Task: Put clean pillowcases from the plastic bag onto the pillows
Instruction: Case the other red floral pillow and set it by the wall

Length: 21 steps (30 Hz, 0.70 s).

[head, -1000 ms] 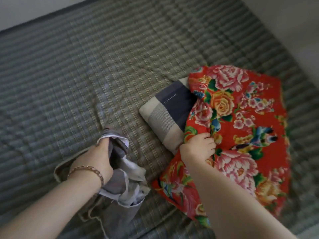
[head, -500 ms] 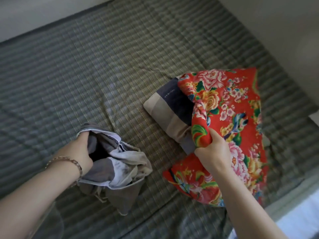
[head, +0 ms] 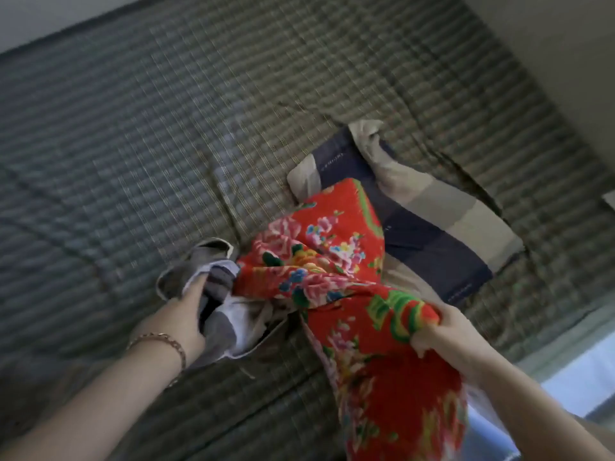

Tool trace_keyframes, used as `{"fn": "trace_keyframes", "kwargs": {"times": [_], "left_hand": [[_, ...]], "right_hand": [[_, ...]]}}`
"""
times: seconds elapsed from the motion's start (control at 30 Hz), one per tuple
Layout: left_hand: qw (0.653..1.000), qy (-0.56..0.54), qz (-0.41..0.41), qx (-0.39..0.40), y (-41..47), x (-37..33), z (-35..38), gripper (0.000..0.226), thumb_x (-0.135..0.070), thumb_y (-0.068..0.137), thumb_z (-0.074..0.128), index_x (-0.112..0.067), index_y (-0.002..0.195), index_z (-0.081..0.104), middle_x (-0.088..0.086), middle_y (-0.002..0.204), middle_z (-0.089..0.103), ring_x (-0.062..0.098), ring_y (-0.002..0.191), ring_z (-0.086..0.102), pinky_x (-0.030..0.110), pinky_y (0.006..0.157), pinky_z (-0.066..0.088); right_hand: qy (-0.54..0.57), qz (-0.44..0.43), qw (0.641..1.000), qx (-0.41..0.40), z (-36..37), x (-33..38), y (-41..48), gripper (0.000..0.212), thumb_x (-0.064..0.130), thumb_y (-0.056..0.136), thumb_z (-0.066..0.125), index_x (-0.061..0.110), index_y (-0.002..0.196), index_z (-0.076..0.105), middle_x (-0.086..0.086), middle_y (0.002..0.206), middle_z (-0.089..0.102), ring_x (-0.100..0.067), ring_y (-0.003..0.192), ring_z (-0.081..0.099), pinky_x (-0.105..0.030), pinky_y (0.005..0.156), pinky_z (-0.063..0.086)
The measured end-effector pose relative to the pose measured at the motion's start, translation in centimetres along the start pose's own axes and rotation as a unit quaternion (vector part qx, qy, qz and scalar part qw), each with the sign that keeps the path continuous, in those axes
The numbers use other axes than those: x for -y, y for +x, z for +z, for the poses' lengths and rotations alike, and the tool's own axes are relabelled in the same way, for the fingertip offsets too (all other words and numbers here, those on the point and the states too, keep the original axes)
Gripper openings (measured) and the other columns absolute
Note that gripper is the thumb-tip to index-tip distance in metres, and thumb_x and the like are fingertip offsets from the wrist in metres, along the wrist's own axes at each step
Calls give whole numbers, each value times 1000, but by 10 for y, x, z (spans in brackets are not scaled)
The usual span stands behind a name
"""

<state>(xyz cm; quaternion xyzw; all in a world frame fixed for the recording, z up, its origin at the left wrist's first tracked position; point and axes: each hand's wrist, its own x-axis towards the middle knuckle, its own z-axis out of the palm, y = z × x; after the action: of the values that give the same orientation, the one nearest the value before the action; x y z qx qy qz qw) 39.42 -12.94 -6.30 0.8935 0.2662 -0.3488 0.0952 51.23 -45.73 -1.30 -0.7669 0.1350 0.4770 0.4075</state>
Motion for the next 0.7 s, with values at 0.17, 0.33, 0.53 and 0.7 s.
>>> {"fn": "trace_keyframes", "kwargs": {"times": [0.17, 0.33, 0.53, 0.7], "left_hand": [[993, -71, -5, 93, -12, -60, 0, 84, -33, 83, 53, -40, 145, -3, 5, 123, 51, 24, 84, 59, 28, 64, 47], [995, 12, 24, 100, 18, -93, 9, 85, -43, 87, 54, -45, 142, -10, 10, 153, 11, 30, 106, 58, 34, 79, 49], [998, -1, 64, -11, 64, -106, 3, 36, -23, 88, 45, -27, 123, 48, 2, 121, 52, 29, 105, 58, 32, 78, 45], [996, -22, 81, 44, 97, -128, -31, 48, -34, 87, 45, -30, 135, 43, -1, 134, 51, 24, 118, 51, 32, 91, 43]], "right_hand": [[-179, 49, 975, -120, 35, 0, 79, 67, 10, 65, 57, 22, 130, 47, -11, 120, 54, -26, 102, 56, -32, 66, 53], [-305, 96, 946, -58, 42, 25, 139, 111, -3, 72, 59, 19, 146, -21, -8, 156, -7, -32, 143, 4, -43, 113, 25], [-170, 48, 982, 71, 52, 29, 153, 102, -8, 63, 58, 20, 148, 9, -10, 131, 43, -27, 113, 49, -22, 55, 45], [-39, -34, 990, 131, 102, 34, 129, 154, 61, 20, 85, 18, 147, 8, -1, 145, 32, -17, 134, 34, -38, 109, 35]]}}
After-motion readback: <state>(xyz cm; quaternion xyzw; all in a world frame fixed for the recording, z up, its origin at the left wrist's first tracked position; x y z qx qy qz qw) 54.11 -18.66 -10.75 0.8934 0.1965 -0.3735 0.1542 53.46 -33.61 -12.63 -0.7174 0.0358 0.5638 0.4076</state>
